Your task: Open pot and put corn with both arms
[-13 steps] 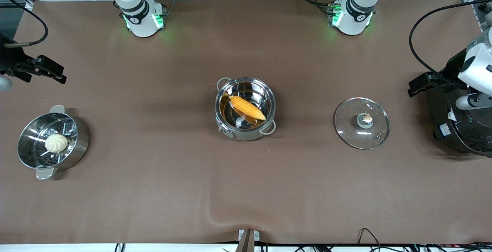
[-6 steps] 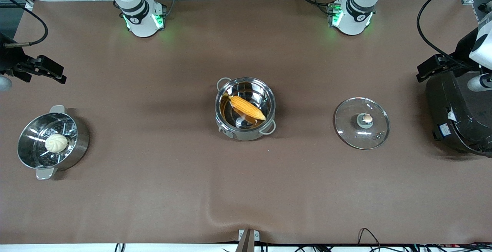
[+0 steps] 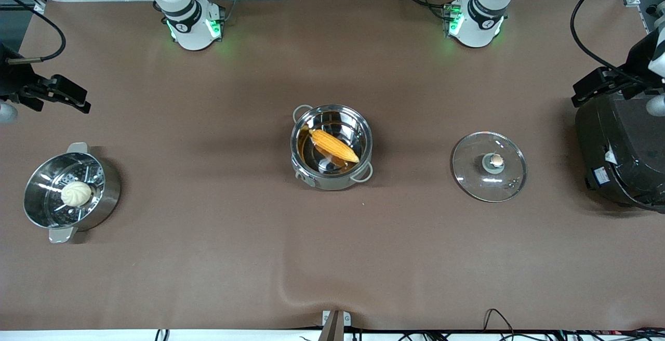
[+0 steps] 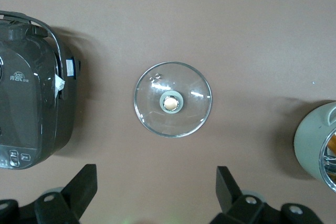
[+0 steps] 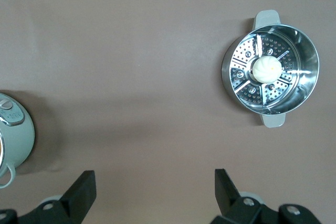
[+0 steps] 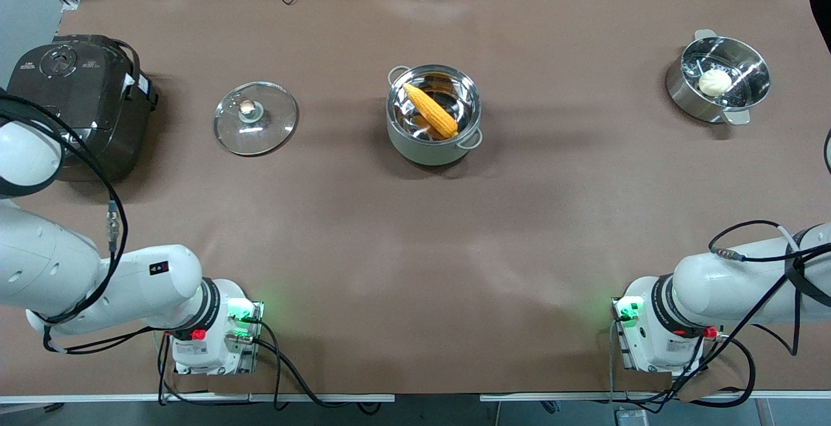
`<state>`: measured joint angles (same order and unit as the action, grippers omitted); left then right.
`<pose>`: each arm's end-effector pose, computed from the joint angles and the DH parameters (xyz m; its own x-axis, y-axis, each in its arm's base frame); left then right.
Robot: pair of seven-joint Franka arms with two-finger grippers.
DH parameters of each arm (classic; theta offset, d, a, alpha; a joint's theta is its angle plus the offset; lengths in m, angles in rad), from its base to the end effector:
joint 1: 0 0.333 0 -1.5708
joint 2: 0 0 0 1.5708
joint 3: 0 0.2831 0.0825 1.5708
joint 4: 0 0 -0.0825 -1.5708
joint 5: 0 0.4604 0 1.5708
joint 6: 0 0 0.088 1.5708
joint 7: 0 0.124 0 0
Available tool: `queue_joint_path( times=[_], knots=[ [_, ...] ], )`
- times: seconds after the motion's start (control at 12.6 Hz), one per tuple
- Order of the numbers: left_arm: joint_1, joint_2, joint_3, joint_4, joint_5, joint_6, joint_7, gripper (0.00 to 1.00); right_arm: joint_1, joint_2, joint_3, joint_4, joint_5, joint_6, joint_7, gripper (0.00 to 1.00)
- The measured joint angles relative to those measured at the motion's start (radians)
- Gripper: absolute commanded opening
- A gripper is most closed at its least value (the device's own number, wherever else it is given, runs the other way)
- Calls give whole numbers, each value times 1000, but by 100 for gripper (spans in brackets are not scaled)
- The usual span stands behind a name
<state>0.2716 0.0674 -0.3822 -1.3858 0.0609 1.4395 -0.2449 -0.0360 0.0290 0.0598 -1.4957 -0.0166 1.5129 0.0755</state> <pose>0.6317 -0.0541 0.6237 0.9898 0.1422 0.0000 0.1421 -0.9892 -0.0364 0.6332 0.0125 0.5922 0.9986 -0.0526 -0.0106 -0.0525 -0.9985 0.0157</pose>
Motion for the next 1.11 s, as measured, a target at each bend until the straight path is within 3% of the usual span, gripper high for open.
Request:
queue_joint_path(
  times=[0.16,0.4,0.48,1.11],
  knots=[
    [-16,-1,11,0,-13,0,7,100,0,0,2,0,0,0,0,100],
    [-233,-21,209,-1,-16,0,7,100,0,0,3,0,1,-2,0,100],
    [-264,-28,236,-3,-16,0,7,100,0,0,3,0,1,-2,0,100],
    [-272,-35,263,-7,-16,0,112,100,0,0,-2,0,1,-15,0,100]
  ],
)
